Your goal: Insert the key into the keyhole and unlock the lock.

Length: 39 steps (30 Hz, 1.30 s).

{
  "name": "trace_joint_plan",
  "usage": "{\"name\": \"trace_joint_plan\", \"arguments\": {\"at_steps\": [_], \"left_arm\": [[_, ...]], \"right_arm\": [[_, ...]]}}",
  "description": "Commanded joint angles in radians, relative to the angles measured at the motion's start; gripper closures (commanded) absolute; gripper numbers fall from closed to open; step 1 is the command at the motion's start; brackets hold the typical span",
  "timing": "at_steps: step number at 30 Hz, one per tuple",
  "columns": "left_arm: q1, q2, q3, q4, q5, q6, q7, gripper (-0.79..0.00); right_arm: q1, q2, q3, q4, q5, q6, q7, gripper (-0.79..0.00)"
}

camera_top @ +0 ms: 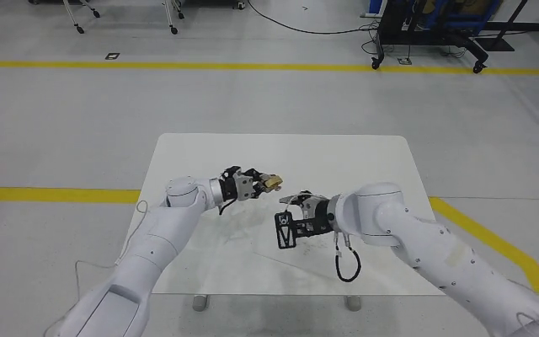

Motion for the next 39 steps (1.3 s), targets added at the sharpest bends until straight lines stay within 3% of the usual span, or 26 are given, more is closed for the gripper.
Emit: {"name": "trace_joint_plan", "arguments": {"at_steps": [1,8,16,29,31,34,38,39], "left_arm": [[0.028,0.009,-0.016,-0.051,0.027,-0.043,0.037,0.000],[0.137,0.038,-0.073,-0.233,0.103,-0.097,0.137,0.000],[0.213,0.056,-0.093,-0.365,0.206,-0.104,0.212,0.000],[0.240,0.060,-0.101,-0.409,0.219,-0.078,0.222,0.000],[0.246,0.056,-0.124,-0.396,0.163,-0.071,0.291,0.000],[0.248,0.045,-0.147,-0.379,0.029,-0.036,0.328,0.000],[0.238,0.039,-0.136,-0.364,0.015,-0.029,0.340,0.000],[0.236,0.038,-0.131,-0.363,0.019,-0.031,0.339,0.000]], "right_arm": [[0.021,-0.011,-0.014,0.043,0.044,0.017,-0.003,0.000],[0.059,-0.028,-0.013,0.122,0.156,0.030,-0.030,0.000],[0.053,-0.029,0.006,0.159,0.203,0.032,-0.051,0.000],[0.054,-0.037,0.003,0.133,0.155,0.061,-0.037,0.000],[0.052,-0.034,0.012,0.094,0.093,0.059,-0.042,0.000],[0.029,-0.026,0.011,-0.032,-0.123,0.074,-0.046,-0.249],[-0.039,-0.014,0.010,-0.132,-0.329,0.139,-0.061,-0.323],[-0.052,-0.013,0.010,-0.142,-0.362,0.147,-0.071,-0.437]]}}
